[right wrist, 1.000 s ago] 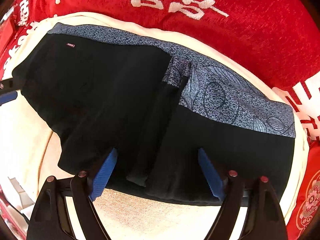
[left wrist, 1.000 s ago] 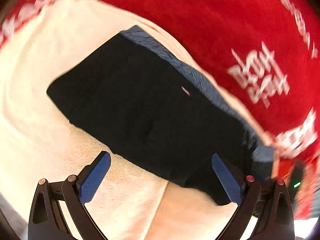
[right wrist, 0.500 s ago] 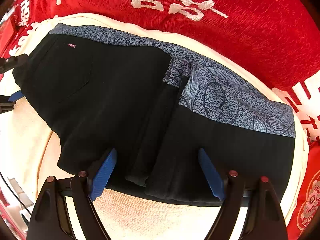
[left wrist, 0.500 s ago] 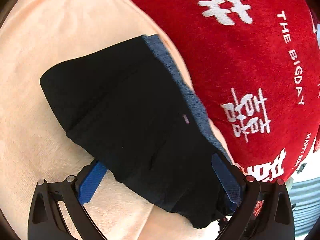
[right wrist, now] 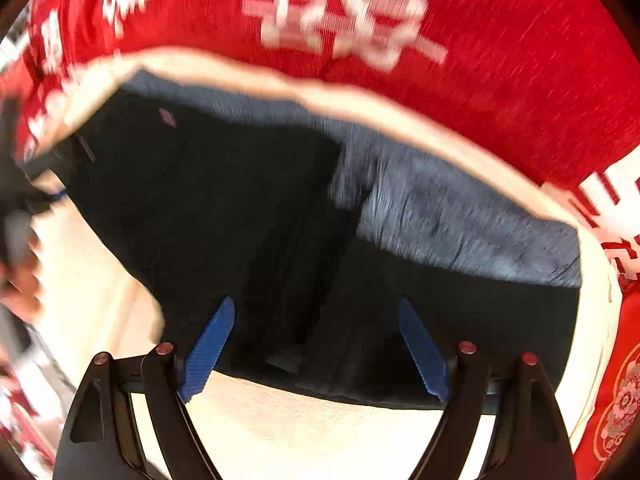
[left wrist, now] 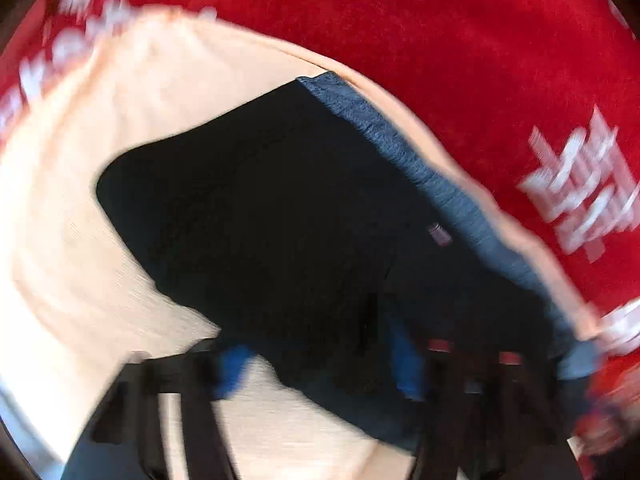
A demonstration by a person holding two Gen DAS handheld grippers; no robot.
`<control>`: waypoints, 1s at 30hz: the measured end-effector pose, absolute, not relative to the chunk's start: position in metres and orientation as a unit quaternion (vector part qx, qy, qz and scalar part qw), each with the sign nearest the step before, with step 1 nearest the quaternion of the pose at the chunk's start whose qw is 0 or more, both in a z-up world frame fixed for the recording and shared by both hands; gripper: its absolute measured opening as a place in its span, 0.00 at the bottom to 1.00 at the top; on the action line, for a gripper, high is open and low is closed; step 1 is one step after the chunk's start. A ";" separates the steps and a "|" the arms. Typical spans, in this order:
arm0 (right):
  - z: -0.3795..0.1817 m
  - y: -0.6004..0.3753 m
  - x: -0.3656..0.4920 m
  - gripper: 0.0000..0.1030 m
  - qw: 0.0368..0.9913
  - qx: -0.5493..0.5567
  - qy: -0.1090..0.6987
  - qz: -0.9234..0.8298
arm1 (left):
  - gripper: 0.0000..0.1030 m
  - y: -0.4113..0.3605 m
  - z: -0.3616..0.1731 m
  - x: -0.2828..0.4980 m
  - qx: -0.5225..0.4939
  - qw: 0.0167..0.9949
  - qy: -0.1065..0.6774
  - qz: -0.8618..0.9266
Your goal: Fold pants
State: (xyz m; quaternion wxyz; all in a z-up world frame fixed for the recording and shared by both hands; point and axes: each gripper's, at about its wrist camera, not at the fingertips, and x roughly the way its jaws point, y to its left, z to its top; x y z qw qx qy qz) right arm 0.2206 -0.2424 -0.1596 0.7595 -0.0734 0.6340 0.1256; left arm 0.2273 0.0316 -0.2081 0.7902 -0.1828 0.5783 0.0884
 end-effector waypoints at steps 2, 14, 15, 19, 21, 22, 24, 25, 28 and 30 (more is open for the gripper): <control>-0.133 -0.241 0.242 0.84 0.760 -0.034 0.633 0.141 | 0.42 0.019 -0.202 0.226 -0.133 0.805 0.571 0.087; -0.114 -0.064 0.367 0.84 0.588 0.019 0.740 0.326 | 0.38 -0.038 -0.191 0.205 0.120 0.841 0.525 0.053; -0.122 -0.039 0.370 0.84 0.571 -0.002 0.750 0.334 | 0.38 -0.037 -0.191 0.205 0.120 0.841 0.525 0.052; -0.148 0.038 0.361 0.84 0.527 -0.105 0.767 0.351 | 0.38 -0.040 -0.191 0.206 0.125 0.842 0.523 0.051; -0.162 0.070 0.352 0.84 0.507 -0.161 0.769 0.355 | 0.38 -0.041 -0.191 0.206 0.127 0.842 0.522 0.052; -0.170 0.080 0.348 0.84 0.499 -0.184 0.770 0.351 | 0.38 -0.042 -0.191 0.206 0.129 0.842 0.521 0.053; -0.185 0.097 0.340 0.84 0.486 -0.239 0.771 0.336 | 0.38 -0.045 -0.191 0.204 0.130 0.843 0.520 0.052; -0.192 0.101 0.336 0.79 0.482 -0.269 0.767 0.326 | 0.38 -0.046 -0.189 0.204 0.128 0.843 0.521 0.050; -0.196 0.089 0.339 0.18 0.486 -0.272 0.767 0.319 | 0.38 -0.050 -0.181 0.200 0.125 0.845 0.517 0.040; -0.182 0.071 0.346 0.18 0.505 -0.228 0.762 0.335 | 0.38 -0.058 -0.171 0.197 0.132 0.851 0.507 0.031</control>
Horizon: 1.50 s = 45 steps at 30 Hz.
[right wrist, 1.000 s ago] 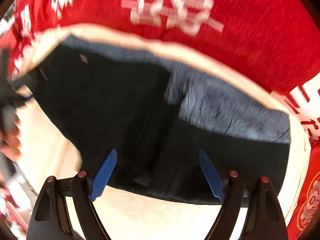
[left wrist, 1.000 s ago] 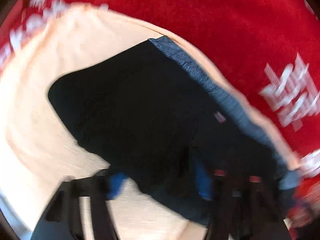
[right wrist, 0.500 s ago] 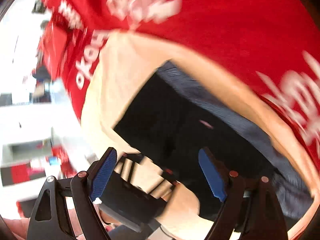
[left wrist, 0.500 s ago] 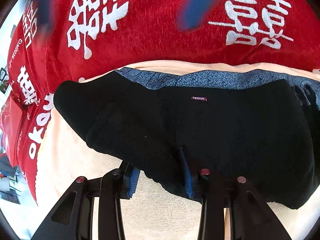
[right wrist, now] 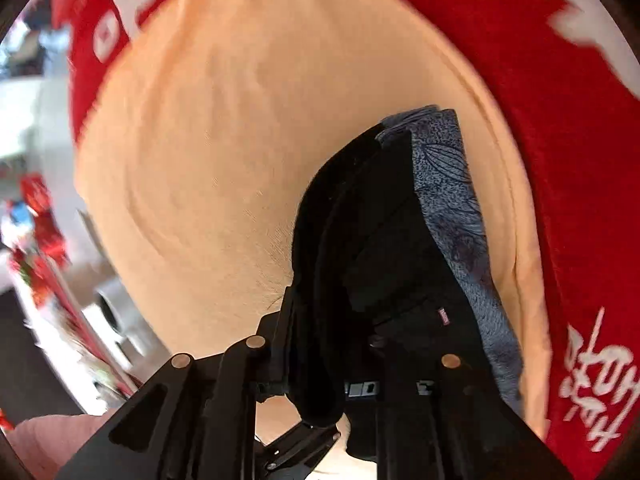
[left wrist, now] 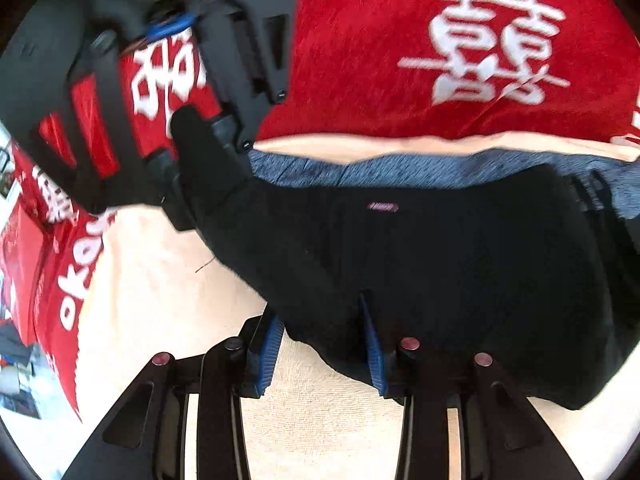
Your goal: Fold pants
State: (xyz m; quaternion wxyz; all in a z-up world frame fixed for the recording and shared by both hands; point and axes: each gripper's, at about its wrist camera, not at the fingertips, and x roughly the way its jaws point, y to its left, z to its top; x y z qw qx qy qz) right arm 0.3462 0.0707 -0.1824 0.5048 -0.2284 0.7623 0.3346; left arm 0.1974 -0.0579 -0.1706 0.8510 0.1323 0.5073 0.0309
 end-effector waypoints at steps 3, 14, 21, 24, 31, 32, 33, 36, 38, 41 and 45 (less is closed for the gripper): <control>-0.146 0.023 0.351 0.17 0.545 -0.158 0.739 0.363 | 0.38 -0.075 -0.143 0.191 0.137 0.866 0.480 0.009; -0.044 -0.232 0.315 0.18 0.666 0.144 0.632 0.369 | 0.38 -0.196 -0.052 0.159 0.169 0.885 0.414 -0.133; -0.046 -0.400 0.262 0.18 0.702 0.271 0.586 0.301 | 0.38 -0.312 -0.060 0.140 0.219 0.853 0.418 -0.224; -0.069 -0.452 0.242 0.18 0.704 0.307 0.582 0.268 | 0.38 -0.352 -0.088 0.132 0.251 0.832 0.430 -0.246; -0.175 -0.518 0.213 0.18 0.665 0.368 0.617 0.202 | 0.43 -0.384 -0.151 0.129 0.289 0.785 0.494 -0.236; -0.186 -0.521 0.210 0.18 0.662 0.380 0.615 0.200 | 0.47 -0.385 -0.151 0.127 0.294 0.784 0.493 -0.237; -0.191 -0.522 0.207 0.18 0.660 0.387 0.613 0.199 | 0.54 -0.382 -0.151 0.126 0.292 0.782 0.497 -0.237; -0.198 -0.529 0.198 0.20 0.663 0.392 0.609 0.189 | 0.57 -0.367 -0.142 0.126 0.261 0.778 0.518 -0.241; -0.198 -0.533 0.195 0.21 0.668 0.383 0.610 0.186 | 0.57 -0.354 -0.133 0.128 0.238 0.776 0.533 -0.238; -0.175 -0.528 0.200 0.20 0.694 0.331 0.612 0.184 | 0.61 -0.330 -0.121 0.135 0.193 0.776 0.558 -0.220; -0.156 -0.513 0.216 0.21 0.719 0.239 0.630 0.171 | 0.81 -0.293 -0.119 0.157 0.147 0.785 0.577 -0.171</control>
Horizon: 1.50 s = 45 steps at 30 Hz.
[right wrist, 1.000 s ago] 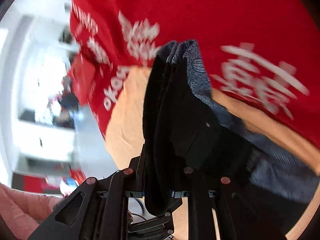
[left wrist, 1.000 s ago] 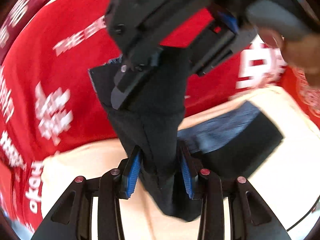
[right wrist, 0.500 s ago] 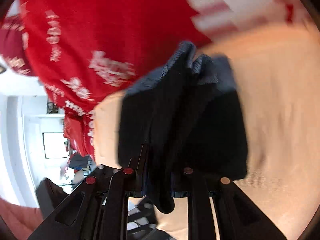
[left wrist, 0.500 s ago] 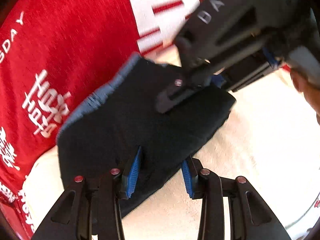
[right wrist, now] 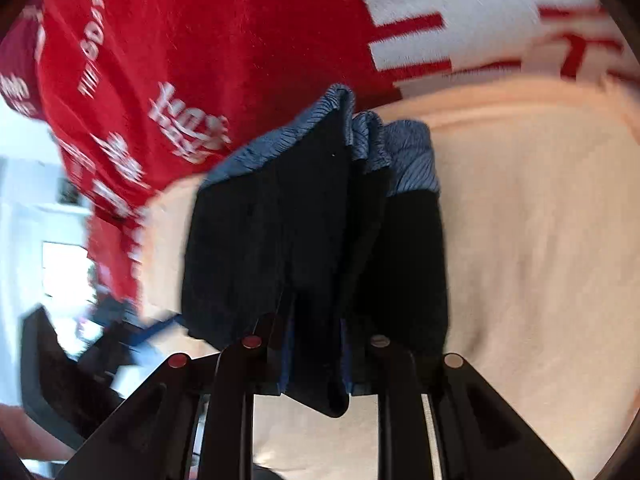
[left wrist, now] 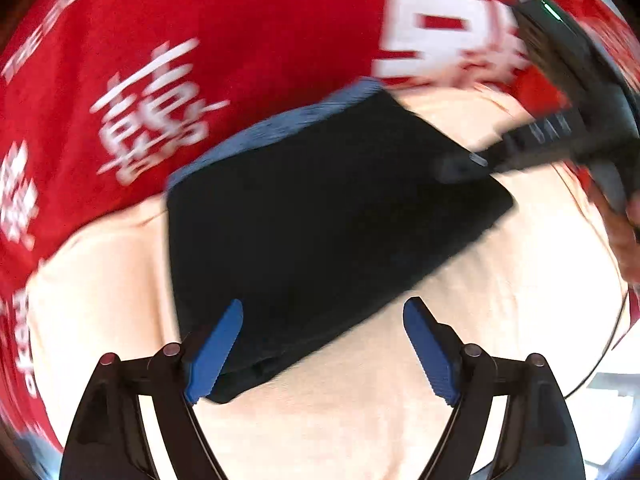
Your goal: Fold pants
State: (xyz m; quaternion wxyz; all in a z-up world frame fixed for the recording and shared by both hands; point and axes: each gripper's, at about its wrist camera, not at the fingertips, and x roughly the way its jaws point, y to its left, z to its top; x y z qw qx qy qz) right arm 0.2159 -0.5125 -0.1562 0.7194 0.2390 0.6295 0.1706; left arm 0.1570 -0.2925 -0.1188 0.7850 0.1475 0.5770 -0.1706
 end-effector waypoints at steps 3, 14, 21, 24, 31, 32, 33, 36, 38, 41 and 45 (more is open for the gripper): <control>-0.154 -0.516 0.214 0.37 0.736 0.174 0.647 0.097 | 0.81 -0.261 -0.123 0.175 0.099 0.780 0.604 -0.128; -0.104 -0.461 0.185 0.44 0.759 0.159 0.623 0.098 | 0.81 -0.195 -0.150 0.205 0.048 0.754 0.653 -0.057; -0.140 -0.443 0.177 0.44 0.736 0.128 0.663 0.044 | 0.81 -0.176 -0.150 0.208 0.044 0.748 0.658 -0.076; -0.141 -0.435 0.172 0.47 0.734 0.109 0.670 0.027 | 0.81 -0.171 -0.154 0.209 0.048 0.739 0.668 -0.079; -0.140 -0.413 0.164 0.66 0.727 0.063 0.684 -0.009 | 0.91 -0.158 -0.157 0.207 0.050 0.737 0.666 -0.104; -0.140 -0.412 0.162 0.69 0.724 0.062 0.687 -0.010 | 0.99 -0.157 -0.158 0.208 0.050 0.735 0.667 -0.107; -0.141 -0.410 0.158 0.70 0.720 0.064 0.691 -0.012 | 1.00 -0.156 -0.159 0.208 0.049 0.736 0.667 -0.106; -0.141 -0.410 0.152 0.74 0.717 0.066 0.694 -0.017 | 1.00 -0.154 -0.165 0.212 0.045 0.727 0.676 -0.109; -0.138 -0.414 0.147 0.77 0.717 0.078 0.692 -0.016 | 1.00 -0.155 -0.170 0.215 0.048 0.724 0.680 -0.107; -0.135 -0.424 0.142 0.77 0.720 0.103 0.687 -0.010 | 1.00 -0.156 -0.170 0.217 0.042 0.725 0.680 -0.102; -0.129 -0.435 0.142 0.77 0.718 0.117 0.686 -0.010 | 1.00 -0.161 -0.168 0.219 0.032 0.721 0.685 -0.094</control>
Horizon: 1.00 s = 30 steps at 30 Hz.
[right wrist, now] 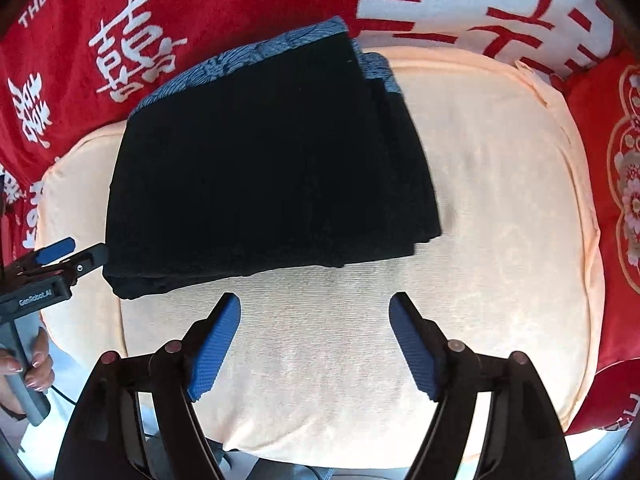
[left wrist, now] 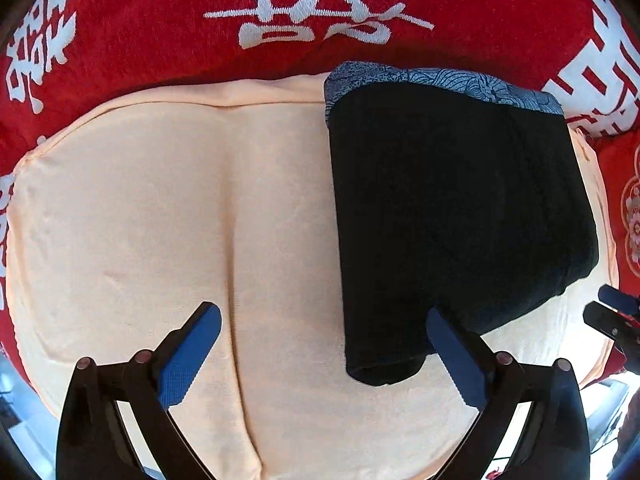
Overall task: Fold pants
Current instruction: 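Open both grippers and withdraw from the folded trouser stack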
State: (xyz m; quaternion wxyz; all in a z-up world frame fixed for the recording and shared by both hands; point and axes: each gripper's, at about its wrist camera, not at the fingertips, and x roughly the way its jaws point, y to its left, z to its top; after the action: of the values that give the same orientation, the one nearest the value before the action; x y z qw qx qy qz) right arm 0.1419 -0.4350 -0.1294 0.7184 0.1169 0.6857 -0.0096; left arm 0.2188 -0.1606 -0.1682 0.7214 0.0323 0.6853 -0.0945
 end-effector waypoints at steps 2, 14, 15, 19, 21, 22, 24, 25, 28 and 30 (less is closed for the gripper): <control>-0.126 -0.444 0.141 0.78 0.719 0.129 0.683 -0.006 | 1.00 -0.163 -0.166 0.220 0.029 0.722 0.685 -0.092; -0.130 -0.484 0.144 0.79 0.714 0.165 0.680 -0.002 | 1.00 -0.177 -0.171 0.230 0.016 0.708 0.701 -0.082; -0.132 -0.487 0.144 0.79 0.715 0.168 0.679 -0.003 | 1.00 -0.176 -0.173 0.231 0.013 0.706 0.703 -0.082; -0.135 -0.496 0.142 0.80 0.714 0.180 0.676 -0.005 | 1.00 -0.177 -0.174 0.232 0.002 0.700 0.709 -0.090; -0.136 -0.502 0.141 0.80 0.715 0.186 0.674 -0.005 | 1.00 -0.177 -0.173 0.234 0.000 0.701 0.708 -0.090; -0.136 -0.505 0.140 0.80 0.716 0.187 0.673 -0.005 | 1.00 -0.178 -0.173 0.234 -0.002 0.701 0.707 -0.090; -0.139 -0.505 0.144 0.80 0.715 0.187 0.674 -0.006 | 1.00 -0.179 -0.170 0.236 -0.004 0.703 0.706 -0.089; -0.140 -0.505 0.144 0.80 0.715 0.186 0.674 -0.006 | 1.00 -0.179 -0.169 0.237 -0.004 0.703 0.706 -0.088; -0.141 -0.506 0.147 0.80 0.715 0.180 0.676 -0.004 | 1.00 -0.182 -0.167 0.238 0.000 0.705 0.704 -0.086; -0.141 -0.506 0.149 0.80 0.716 0.180 0.675 -0.002 | 1.00 -0.184 -0.165 0.238 0.004 0.705 0.704 -0.085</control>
State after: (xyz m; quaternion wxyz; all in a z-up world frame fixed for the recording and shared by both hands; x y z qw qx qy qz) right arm 0.1486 -0.5057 -0.1409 0.7157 0.1802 0.6747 -0.0019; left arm 0.2380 -0.1844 -0.1646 0.7054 0.0039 0.7036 -0.0855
